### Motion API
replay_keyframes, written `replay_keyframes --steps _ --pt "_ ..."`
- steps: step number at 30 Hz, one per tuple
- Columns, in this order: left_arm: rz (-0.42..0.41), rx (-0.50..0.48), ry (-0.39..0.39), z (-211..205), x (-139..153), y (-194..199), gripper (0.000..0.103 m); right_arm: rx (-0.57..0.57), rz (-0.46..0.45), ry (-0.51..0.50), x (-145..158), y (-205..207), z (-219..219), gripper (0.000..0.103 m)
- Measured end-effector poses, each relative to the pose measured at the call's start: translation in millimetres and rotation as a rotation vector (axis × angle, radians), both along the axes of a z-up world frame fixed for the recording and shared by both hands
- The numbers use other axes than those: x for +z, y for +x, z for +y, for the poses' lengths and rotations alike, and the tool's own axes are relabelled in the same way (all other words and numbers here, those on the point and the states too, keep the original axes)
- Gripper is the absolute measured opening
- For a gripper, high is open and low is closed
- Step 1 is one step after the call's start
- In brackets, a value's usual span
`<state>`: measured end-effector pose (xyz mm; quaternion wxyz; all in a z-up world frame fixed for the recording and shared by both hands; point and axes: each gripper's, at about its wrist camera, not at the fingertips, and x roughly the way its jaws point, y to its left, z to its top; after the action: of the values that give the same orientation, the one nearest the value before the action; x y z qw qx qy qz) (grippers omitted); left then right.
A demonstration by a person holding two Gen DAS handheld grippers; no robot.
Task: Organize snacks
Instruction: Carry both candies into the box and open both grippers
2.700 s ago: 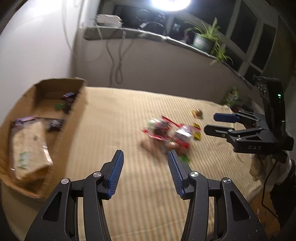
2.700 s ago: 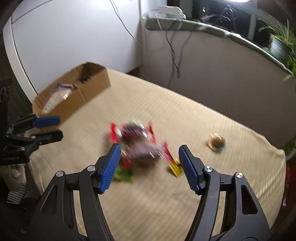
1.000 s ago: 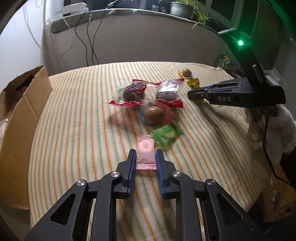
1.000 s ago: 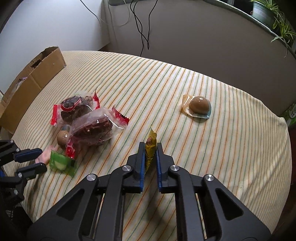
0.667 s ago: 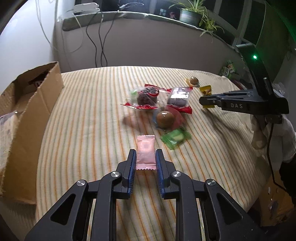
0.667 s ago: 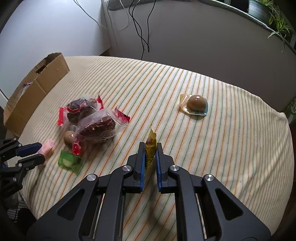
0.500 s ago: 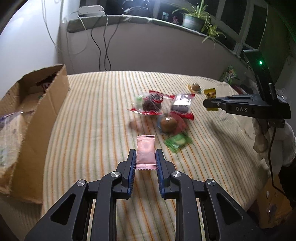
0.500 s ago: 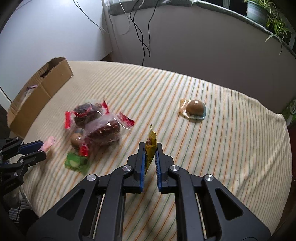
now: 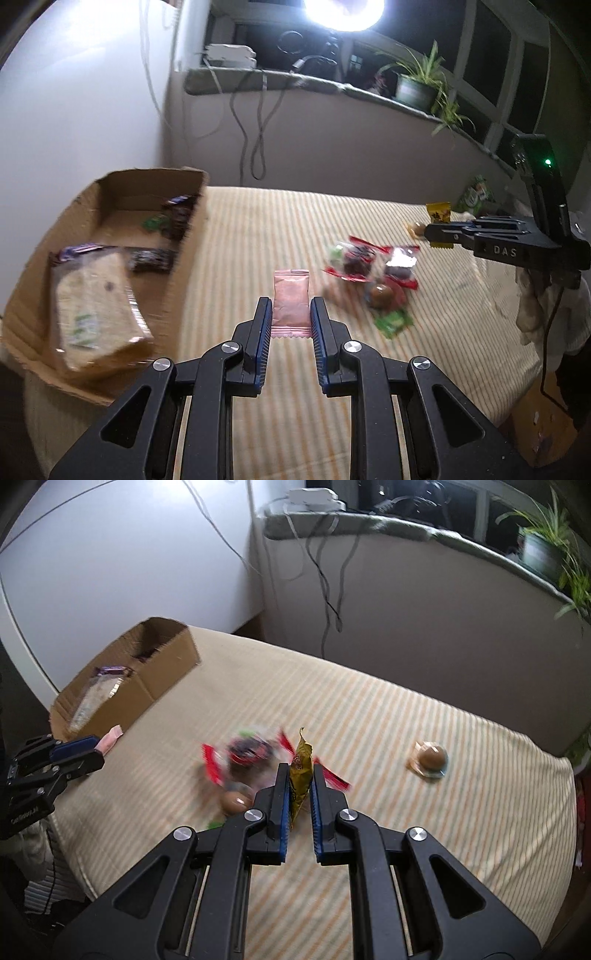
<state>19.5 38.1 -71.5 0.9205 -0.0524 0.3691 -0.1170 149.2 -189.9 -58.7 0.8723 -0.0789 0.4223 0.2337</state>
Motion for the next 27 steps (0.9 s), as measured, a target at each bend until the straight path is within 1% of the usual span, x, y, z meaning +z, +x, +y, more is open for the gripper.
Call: replay_keyframes --steps 10,22,27 --pt "-0.033 0.111 -0.004 52 12 -4 0.019 0.123 -0.041 0.003 21 -3 66 0.01" --pt "-0.061 0.236 0.04 102 18 -9 0.019 0.281 -0.06 0.01 29 -3 156 0.01" --pt "-0.058 0.264 0.051 116 16 -6 0.019 0.343 -0.054 0.01 28 -1 193 0.01"
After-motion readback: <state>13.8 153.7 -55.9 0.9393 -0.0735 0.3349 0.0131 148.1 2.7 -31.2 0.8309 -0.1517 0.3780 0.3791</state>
